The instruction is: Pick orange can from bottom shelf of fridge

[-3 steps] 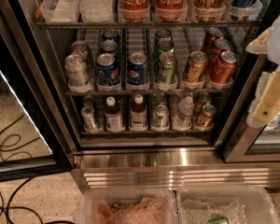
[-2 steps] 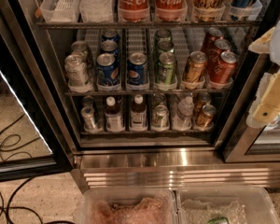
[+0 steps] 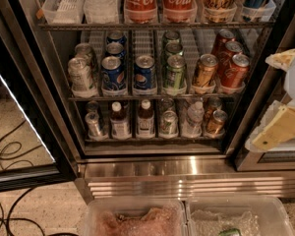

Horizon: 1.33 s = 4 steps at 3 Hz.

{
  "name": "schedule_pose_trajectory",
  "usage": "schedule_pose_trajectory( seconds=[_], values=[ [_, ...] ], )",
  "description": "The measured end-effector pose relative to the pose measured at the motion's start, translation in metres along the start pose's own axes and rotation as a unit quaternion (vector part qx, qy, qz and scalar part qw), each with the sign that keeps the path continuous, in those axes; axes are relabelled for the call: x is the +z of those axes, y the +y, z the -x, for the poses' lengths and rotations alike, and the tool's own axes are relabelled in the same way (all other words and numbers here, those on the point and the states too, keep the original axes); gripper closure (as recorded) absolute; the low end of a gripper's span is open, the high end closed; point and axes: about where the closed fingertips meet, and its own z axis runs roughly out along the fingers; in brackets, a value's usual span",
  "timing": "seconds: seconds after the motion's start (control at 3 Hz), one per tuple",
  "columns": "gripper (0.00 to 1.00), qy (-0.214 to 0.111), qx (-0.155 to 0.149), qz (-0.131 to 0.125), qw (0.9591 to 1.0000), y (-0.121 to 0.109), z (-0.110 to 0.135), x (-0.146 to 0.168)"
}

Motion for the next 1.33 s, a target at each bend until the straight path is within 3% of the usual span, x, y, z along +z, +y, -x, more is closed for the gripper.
schedule_pose_trajectory(
  seconds=[0.33,0.67,1.33],
  values=[
    [0.00,-0.032,0.020,-0.049,0.9981,-0.002,0.004,0.006],
    [0.00,-0.043,0.020,-0.074,0.9962,-0.013,0.010,0.004],
    [0.00,-0.041,0.022,-0.071,0.9964,-0.009,0.014,0.008]
  ],
)
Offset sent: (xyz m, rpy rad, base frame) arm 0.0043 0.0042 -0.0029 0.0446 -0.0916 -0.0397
